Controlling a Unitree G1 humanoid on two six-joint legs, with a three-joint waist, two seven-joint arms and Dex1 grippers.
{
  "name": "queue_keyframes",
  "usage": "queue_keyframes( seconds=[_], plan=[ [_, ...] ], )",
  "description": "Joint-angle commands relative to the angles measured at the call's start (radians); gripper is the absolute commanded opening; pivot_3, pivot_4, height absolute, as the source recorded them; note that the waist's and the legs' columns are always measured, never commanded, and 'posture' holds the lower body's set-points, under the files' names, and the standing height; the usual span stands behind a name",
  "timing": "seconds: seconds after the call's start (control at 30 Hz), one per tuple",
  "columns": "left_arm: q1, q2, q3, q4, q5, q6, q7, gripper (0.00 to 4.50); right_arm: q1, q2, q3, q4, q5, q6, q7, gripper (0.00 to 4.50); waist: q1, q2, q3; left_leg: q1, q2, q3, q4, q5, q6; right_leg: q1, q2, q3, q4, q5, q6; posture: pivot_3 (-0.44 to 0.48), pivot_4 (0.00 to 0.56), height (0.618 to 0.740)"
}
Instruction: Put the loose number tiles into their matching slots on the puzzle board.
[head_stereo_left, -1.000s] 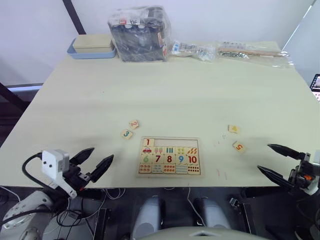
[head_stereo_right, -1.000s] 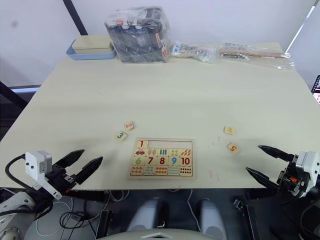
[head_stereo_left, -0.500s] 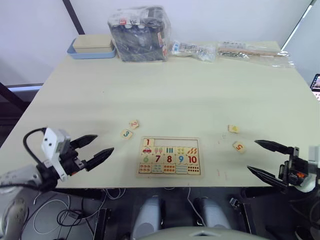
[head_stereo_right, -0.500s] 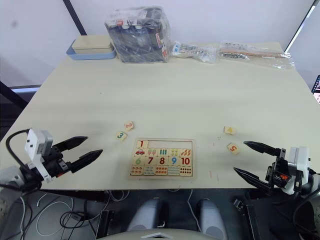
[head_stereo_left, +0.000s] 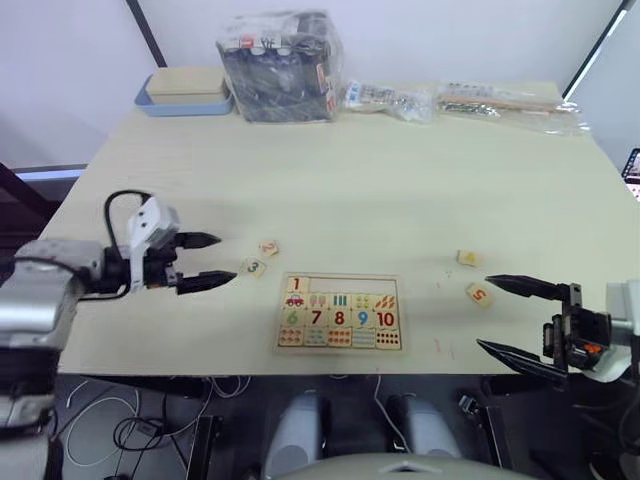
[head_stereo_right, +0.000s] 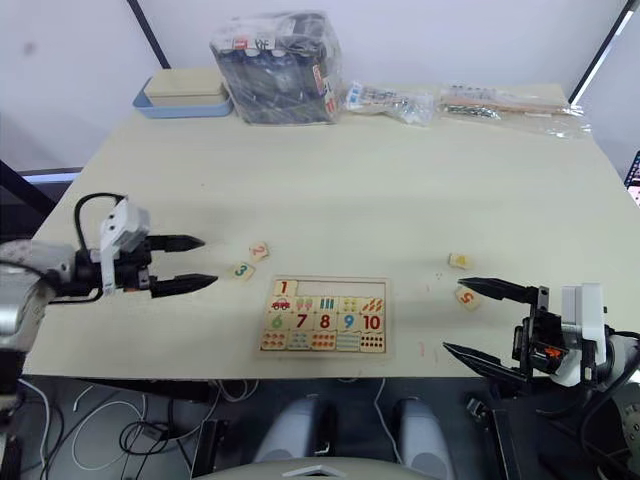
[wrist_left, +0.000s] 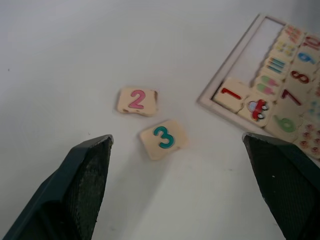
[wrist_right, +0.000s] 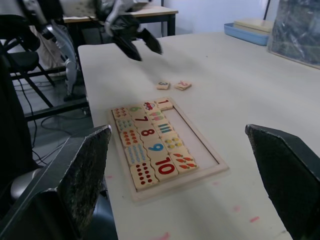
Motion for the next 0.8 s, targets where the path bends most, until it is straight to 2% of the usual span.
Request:
queue_keyframes(
  seconds=[0.03, 0.2, 0.33, 0.57, 0.8],
  plan=[
    [-0.133, -0.016, -0.104, 0.073, 0.096, -0.031, -0.031, 4.42, 0.013, -0.007, -0.037, -0.051, 0.024, 0.003, -0.019, 4.50, -0.001, 0.000, 0.000, 0.000, -0.001, 0.000, 0.000, 0.000, 0.000, 0.000, 0.000, 0.000, 0.000, 0.000, 0.000, 0.000, 0.150, 0.740],
    [-0.295, -0.072, -0.229, 0.230, 0.219, -0.057, -0.051, 4.42, 0.027, 0.002, -0.043, -0.063, 0.016, -0.003, -0.040, 4.50, -0.002, -0.001, 0.000, 0.000, -0.001, 0.001, 0.000, 0.000, 0.000, 0.000, 0.002, 0.001, 0.000, 0.001, 0.002, 0.000, 0.150, 0.740],
    [-0.377, -0.111, -0.278, 0.347, 0.285, -0.105, -0.069, 4.42, 0.037, 0.002, -0.049, -0.070, 0.018, -0.005, -0.049, 4.50, -0.002, -0.001, 0.000, 0.000, -0.002, 0.001, 0.000, 0.000, 0.000, 0.000, 0.002, 0.001, 0.000, 0.001, 0.002, 0.000, 0.150, 0.740],
    [-0.471, -0.189, -0.308, 0.490, 0.350, -0.147, -0.084, 4.42, 0.050, 0.009, -0.048, -0.081, 0.012, -0.010, -0.063, 4.50, -0.002, -0.002, 0.001, 0.000, -0.001, 0.000, 0.000, 0.000, 0.000, 0.000, 0.002, 0.001, 0.000, 0.002, 0.004, 0.000, 0.150, 0.740],
    [-0.497, -0.233, -0.313, 0.523, 0.383, -0.129, -0.086, 4.42, 0.065, 0.025, -0.043, -0.090, -0.002, -0.023, -0.075, 4.50, -0.003, -0.003, 0.001, -0.001, -0.001, 0.000, 0.001, 0.000, 0.000, 0.000, 0.002, 0.001, 0.000, 0.002, 0.004, 0.000, 0.150, 0.740]
  ],
)
